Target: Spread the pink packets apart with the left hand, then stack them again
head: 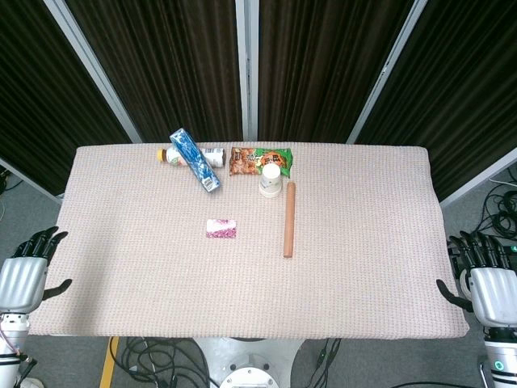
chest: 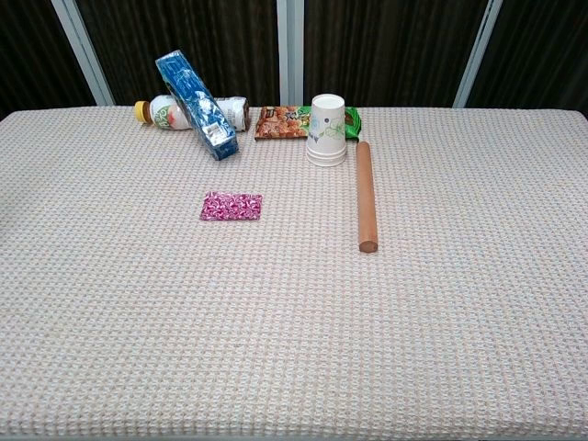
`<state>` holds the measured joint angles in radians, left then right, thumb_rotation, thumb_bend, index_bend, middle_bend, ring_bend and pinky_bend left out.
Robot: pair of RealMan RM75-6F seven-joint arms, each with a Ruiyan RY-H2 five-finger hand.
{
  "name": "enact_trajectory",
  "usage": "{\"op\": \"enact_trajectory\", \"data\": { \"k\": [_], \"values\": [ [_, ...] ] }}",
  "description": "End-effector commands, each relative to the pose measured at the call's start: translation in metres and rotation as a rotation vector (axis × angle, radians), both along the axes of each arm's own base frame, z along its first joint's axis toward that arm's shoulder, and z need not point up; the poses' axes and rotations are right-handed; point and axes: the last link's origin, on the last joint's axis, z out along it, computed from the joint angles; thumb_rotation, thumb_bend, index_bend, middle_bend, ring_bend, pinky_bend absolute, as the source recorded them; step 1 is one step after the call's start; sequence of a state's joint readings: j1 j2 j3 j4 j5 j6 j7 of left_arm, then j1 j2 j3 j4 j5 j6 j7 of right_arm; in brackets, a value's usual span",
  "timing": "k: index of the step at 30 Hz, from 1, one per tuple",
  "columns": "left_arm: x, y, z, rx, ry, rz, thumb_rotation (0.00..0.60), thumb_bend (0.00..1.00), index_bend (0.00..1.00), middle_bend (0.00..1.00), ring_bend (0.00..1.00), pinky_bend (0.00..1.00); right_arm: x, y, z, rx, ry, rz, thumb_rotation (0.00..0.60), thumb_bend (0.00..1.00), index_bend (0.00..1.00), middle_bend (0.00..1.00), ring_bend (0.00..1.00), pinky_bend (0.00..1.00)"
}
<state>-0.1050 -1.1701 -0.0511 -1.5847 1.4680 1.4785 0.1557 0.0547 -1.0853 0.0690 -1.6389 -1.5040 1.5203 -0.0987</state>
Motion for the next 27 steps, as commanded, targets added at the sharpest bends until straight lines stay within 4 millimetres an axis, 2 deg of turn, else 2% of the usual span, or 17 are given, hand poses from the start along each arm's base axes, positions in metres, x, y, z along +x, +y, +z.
{"op": "enact_trajectory", "data": {
  "k": [1,17,27],
  "values": [
    [-0.0003,-0.0010,0.0000,0.001,-0.003,0.002,0.600,0.02,0.22,0.23,0.17,0.28,-0.0002,0.0010,0.0001,-0.002,-0.002,0.001,0.495,0.16,0.13,0.09,0.00,0.00],
    [0.0007,-0.0069,0.0003,-0.007,-0.003,0.008,0.600,0.02,0.22,0.23,0.17,0.28,-0.0029,0.0037,0.0016,-0.004,-0.015,0.003,0.497,0.16,0.13,0.09,0.00,0.00],
    [0.0065,0.0005,-0.0020,-0.038,-0.002,-0.015,0.600,0.02,0.22,0.23,0.17,0.28,-0.0044,0.0021,0.0029,-0.006,-0.018,0.004,0.497,0.16,0.14,0.09,0.00,0.00]
  ]
}}
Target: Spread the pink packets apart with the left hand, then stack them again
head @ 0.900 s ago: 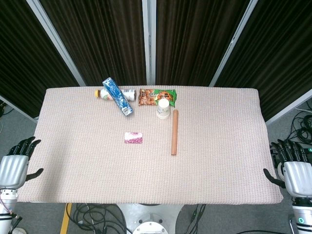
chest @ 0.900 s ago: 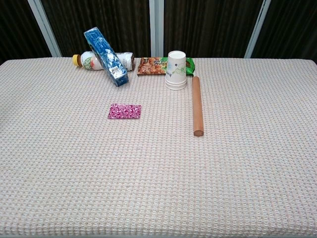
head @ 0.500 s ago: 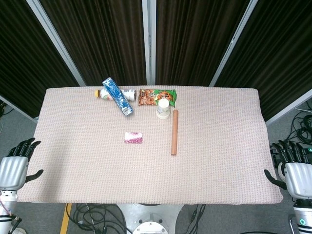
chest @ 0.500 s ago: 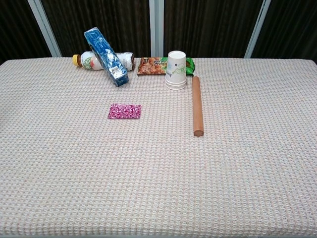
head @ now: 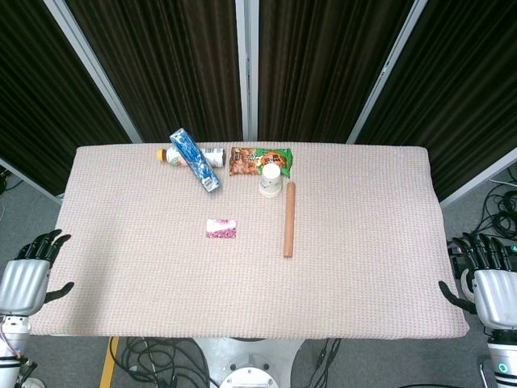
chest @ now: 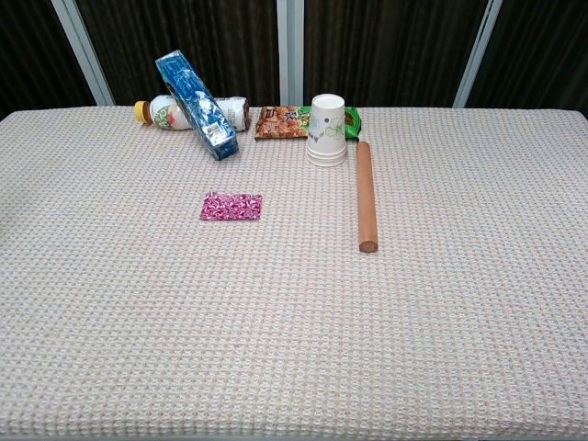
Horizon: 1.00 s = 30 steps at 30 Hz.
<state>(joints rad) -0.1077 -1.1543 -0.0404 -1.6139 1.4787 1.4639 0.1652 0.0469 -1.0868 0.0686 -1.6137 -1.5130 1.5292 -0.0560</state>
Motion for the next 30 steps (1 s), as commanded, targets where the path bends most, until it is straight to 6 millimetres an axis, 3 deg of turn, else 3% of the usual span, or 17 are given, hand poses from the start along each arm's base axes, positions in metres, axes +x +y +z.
{"op": "enact_trajectory", "data": {
  "k": [1,6,11,13,18,22,30],
  "values": [
    [0.003,0.005,-0.001,-0.022,-0.002,-0.024,0.600,0.02,0.22,0.23,0.17,0.28,0.000,-0.001,0.001,-0.001,0.001,0.002,0.498,0.16,0.14,0.09,0.00,0.00],
    [0.014,0.027,-0.003,-0.088,-0.031,-0.089,0.600,0.07,0.22,0.27,0.20,0.33,0.002,-0.003,0.001,0.000,0.001,0.011,0.491,0.16,0.13,0.09,0.00,0.00],
    [0.032,0.065,-0.016,-0.167,-0.016,-0.192,0.600,0.20,0.25,0.43,0.38,0.56,0.005,-0.003,0.000,0.008,0.000,0.024,0.493,0.16,0.13,0.09,0.00,0.00],
    [0.040,0.080,-0.023,-0.205,-0.006,-0.219,0.600,0.28,0.26,0.51,0.50,0.68,0.005,-0.003,0.000,0.009,0.001,0.024,0.491,0.16,0.13,0.09,0.00,0.00],
    [0.060,0.118,-0.050,-0.321,0.042,-0.264,0.600,0.41,0.26,0.65,0.69,0.87,0.007,-0.001,0.001,0.011,0.002,0.022,0.491,0.16,0.14,0.09,0.00,0.00],
    [0.073,0.142,-0.076,-0.420,0.089,-0.272,0.600,0.48,0.26,0.76,0.80,0.94,0.006,-0.001,0.000,0.016,0.005,0.014,0.493,0.16,0.14,0.09,0.00,0.00],
    [0.101,0.170,-0.120,-0.525,0.142,-0.300,0.600,0.53,0.22,0.81,0.83,0.95,0.007,-0.002,-0.001,0.023,0.013,0.009,0.490,0.16,0.13,0.09,0.00,0.00]
  ]
}}
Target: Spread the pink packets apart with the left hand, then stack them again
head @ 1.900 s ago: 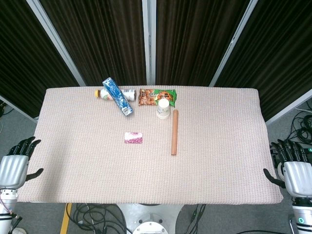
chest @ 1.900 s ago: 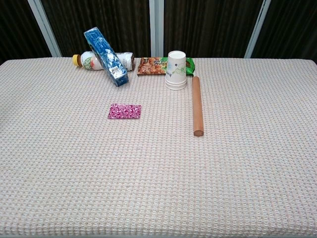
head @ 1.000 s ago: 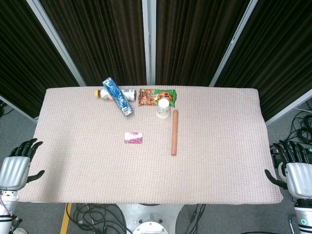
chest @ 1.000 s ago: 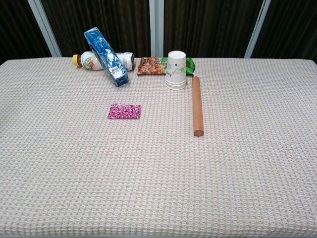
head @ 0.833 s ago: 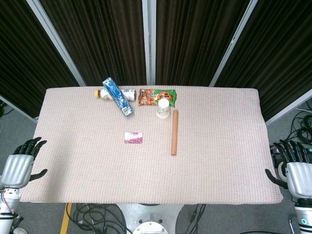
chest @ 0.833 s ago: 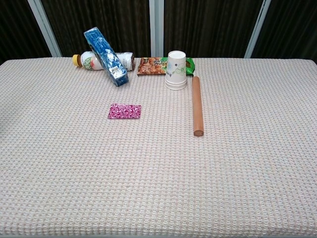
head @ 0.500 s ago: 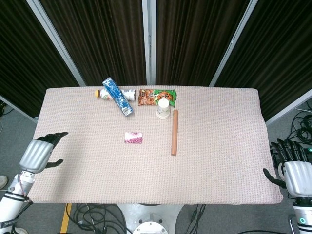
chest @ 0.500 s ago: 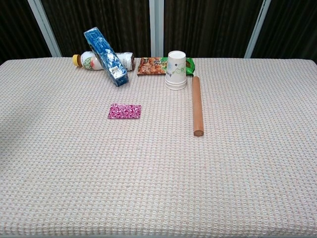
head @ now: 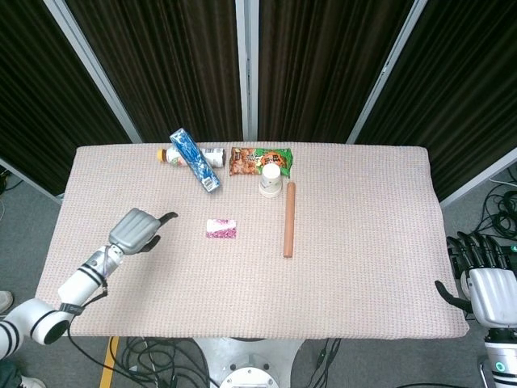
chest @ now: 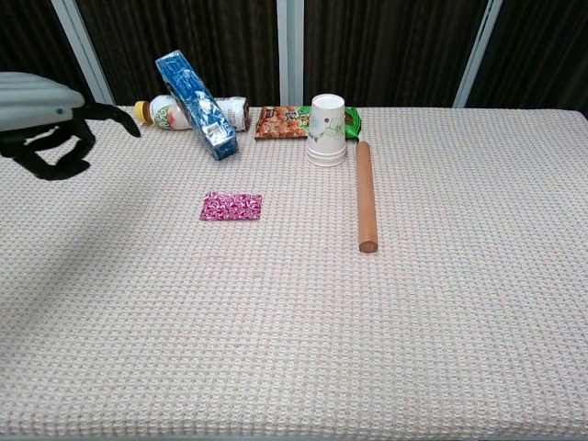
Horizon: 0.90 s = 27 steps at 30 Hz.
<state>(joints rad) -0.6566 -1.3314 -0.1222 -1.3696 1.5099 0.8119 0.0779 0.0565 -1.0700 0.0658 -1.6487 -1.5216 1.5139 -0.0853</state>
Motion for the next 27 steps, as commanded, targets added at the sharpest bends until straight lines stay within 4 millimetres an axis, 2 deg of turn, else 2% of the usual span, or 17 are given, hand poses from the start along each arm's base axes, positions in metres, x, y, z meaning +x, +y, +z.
{"op": "enact_trajectory", "data": {
  "k": [1,13,27],
  "values": [
    [0.014,0.014,-0.021,-0.039,0.025,-0.005,0.600,0.53,0.22,0.82,0.83,0.95,0.000,0.000,0.000,0.002,0.002,-0.004,0.489,0.16,0.13,0.09,0.00,0.00],
    [0.042,0.034,-0.075,-0.158,0.091,0.024,0.600,0.53,0.22,0.83,0.83,0.96,-0.002,-0.002,-0.002,0.011,0.006,-0.023,0.497,0.16,0.13,0.09,0.00,0.00],
    [0.056,0.051,-0.106,-0.193,0.132,0.075,0.600,0.53,0.22,0.83,0.83,0.96,-0.008,-0.004,-0.001,0.011,0.005,-0.045,0.500,0.16,0.13,0.09,0.00,0.00]
  ]
}}
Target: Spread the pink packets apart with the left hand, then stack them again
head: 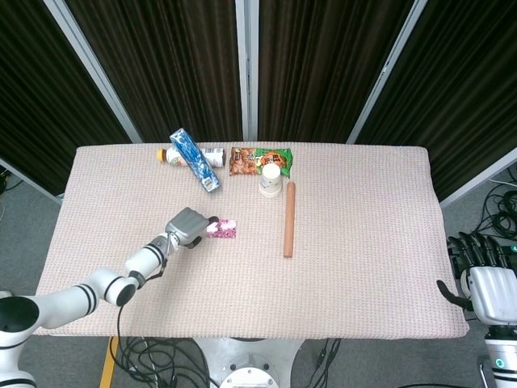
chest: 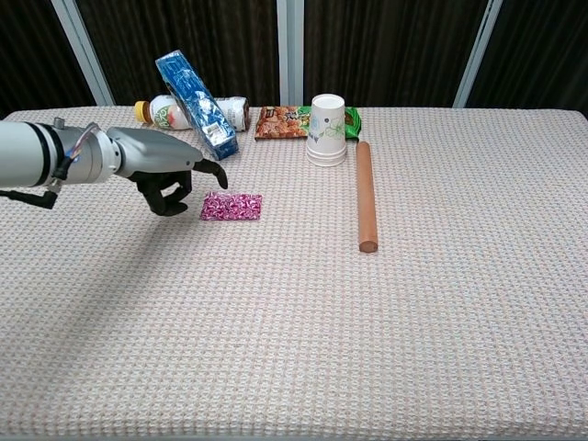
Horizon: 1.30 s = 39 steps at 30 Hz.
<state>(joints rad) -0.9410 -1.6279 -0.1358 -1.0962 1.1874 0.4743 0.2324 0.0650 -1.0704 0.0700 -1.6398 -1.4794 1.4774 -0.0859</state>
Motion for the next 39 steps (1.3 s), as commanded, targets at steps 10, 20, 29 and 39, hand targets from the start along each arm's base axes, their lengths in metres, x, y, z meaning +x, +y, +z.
{"op": "enact_trajectory", "data": {
  "k": [10,20,29,39],
  "values": [
    [0.008,0.004,-0.018,-0.034,0.043,0.005,0.600,0.53,0.22,0.84,0.83,0.96,-0.004,0.002,0.003,-0.006,-0.001,-0.019,0.497,0.16,0.14,0.09,0.00,0.00],
    [0.010,-0.007,-0.016,-0.077,0.082,-0.012,0.600,0.53,0.22,0.84,0.84,0.95,-0.004,0.002,0.003,-0.003,-0.004,-0.018,0.499,0.16,0.13,0.09,0.00,0.00],
    [0.017,-0.025,-0.013,-0.105,0.099,-0.013,0.600,0.53,0.22,0.84,0.84,0.94,-0.004,0.004,0.003,-0.004,-0.009,-0.012,0.499,0.16,0.13,0.09,0.00,0.00],
    [0.025,-0.043,-0.009,-0.115,0.126,-0.019,0.600,0.53,0.22,0.83,0.84,0.94,-0.004,0.007,0.004,-0.010,-0.015,-0.007,0.500,0.16,0.14,0.09,0.00,0.00]
  ]
}}
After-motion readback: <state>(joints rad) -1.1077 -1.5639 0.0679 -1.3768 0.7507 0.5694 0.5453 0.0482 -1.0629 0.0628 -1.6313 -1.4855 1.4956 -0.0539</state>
